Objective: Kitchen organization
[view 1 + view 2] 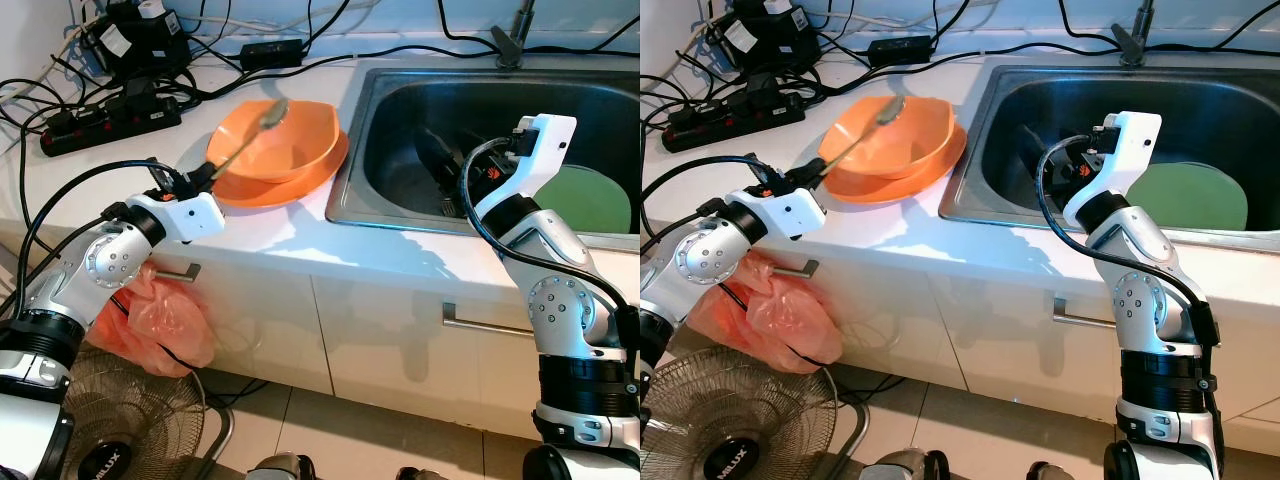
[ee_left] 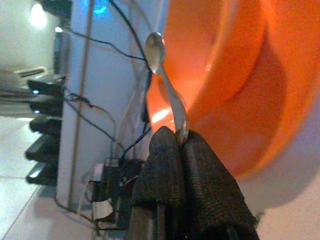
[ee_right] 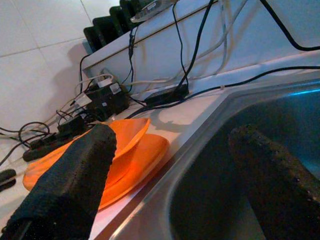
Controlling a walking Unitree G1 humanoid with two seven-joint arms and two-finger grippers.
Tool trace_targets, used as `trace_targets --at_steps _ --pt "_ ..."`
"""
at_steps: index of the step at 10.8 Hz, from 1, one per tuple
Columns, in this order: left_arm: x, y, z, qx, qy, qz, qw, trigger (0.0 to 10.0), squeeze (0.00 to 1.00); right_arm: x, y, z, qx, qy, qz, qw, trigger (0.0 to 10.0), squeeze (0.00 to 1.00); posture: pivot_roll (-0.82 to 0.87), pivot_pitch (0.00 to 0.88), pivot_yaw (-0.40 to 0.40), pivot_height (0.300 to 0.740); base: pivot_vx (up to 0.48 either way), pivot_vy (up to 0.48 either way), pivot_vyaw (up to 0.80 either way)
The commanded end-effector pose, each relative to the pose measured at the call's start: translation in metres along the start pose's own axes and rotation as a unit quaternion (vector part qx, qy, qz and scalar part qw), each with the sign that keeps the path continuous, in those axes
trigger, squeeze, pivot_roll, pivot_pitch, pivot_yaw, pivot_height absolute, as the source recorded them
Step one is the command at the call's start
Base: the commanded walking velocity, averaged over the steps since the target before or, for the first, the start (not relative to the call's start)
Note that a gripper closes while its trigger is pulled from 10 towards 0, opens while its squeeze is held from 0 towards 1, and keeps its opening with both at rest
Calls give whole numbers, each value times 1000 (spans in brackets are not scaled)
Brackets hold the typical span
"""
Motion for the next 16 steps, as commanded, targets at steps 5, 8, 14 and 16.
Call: trace_targets --at_steps 5,8,14,16 --pt "16 -57 2 139 33 35 989 0 0 2 -3 0 4 7 2 1000 10000 0 111 98 135 740 0 0 0" --pt "62 -69 24 174 112 -100 973 0 0 2 -2 3 1 10 23 1000 10000 0 106 93 120 740 0 0 0" --pt "131 -26 84 34 128 -675 726 0 0 4 5 7 -34 30 96 994 10000 1000 82 102 123 740 0 0 0" --pt "146 5 82 -69 113 -719 682 0 0 5 6 7 -36 34 112 993 10000 1000 81 106 124 740 0 0 0"
Point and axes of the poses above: a point about 5 cm out from each wrist's last joint towards the gripper, its own z axis pointing out of the wrist towards the gripper, its own x axis along the axis of the wrist's last joint, y = z × x, the point moved 4 cm from there along z, pointing out of the wrist towards the gripper, and after that the axes turned 2 degrees about z, right-handed, at the moved point
